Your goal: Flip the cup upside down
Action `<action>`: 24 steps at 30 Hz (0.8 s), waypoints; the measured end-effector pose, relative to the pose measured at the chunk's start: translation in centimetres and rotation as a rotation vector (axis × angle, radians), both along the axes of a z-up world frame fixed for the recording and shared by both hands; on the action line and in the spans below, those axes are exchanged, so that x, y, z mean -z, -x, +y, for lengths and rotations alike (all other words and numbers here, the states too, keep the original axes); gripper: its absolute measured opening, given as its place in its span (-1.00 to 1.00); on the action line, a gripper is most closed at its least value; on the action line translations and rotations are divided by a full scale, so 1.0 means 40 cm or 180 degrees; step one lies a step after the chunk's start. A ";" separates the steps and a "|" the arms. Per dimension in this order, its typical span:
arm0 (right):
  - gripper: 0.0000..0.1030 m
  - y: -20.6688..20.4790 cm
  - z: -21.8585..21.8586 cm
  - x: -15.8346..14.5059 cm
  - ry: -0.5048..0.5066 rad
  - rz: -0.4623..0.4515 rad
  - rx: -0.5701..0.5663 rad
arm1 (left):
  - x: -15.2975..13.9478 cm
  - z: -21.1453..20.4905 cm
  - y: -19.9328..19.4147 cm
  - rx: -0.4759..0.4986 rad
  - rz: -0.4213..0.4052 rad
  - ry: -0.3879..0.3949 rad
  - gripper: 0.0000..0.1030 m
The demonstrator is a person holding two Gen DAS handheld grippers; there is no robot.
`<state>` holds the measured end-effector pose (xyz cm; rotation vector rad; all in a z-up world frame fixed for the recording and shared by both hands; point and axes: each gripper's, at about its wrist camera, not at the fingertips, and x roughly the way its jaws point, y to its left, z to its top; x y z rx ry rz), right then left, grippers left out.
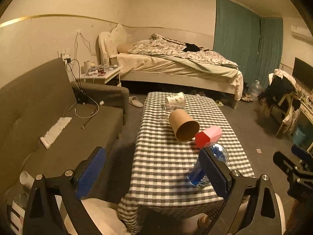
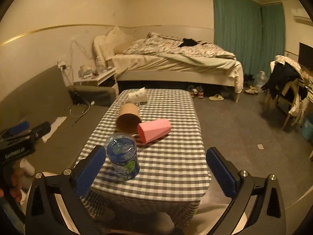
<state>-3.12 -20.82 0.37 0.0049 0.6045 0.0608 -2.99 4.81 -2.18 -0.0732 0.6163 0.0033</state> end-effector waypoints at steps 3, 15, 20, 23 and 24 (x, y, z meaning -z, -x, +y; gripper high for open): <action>0.99 -0.003 -0.005 0.006 -0.0029 -0.0032 0.0068 | 0.010 -0.004 0.004 0.0008 0.0024 -0.0009 0.92; 0.99 -0.021 -0.017 0.023 -0.0006 -0.0006 0.0168 | 0.023 -0.044 -0.002 0.0130 0.0034 -0.0083 0.93; 0.99 -0.023 -0.014 0.027 -0.0010 0.0009 0.0152 | 0.025 -0.048 -0.002 0.0120 0.0034 -0.0106 0.93; 0.99 -0.024 -0.013 0.027 -0.0012 0.0012 0.0143 | 0.027 -0.047 -0.002 0.0122 0.0035 -0.0107 0.93; 0.99 -0.025 -0.013 0.027 -0.0012 0.0014 0.0143 | 0.027 -0.048 -0.001 0.0117 0.0036 -0.0107 0.93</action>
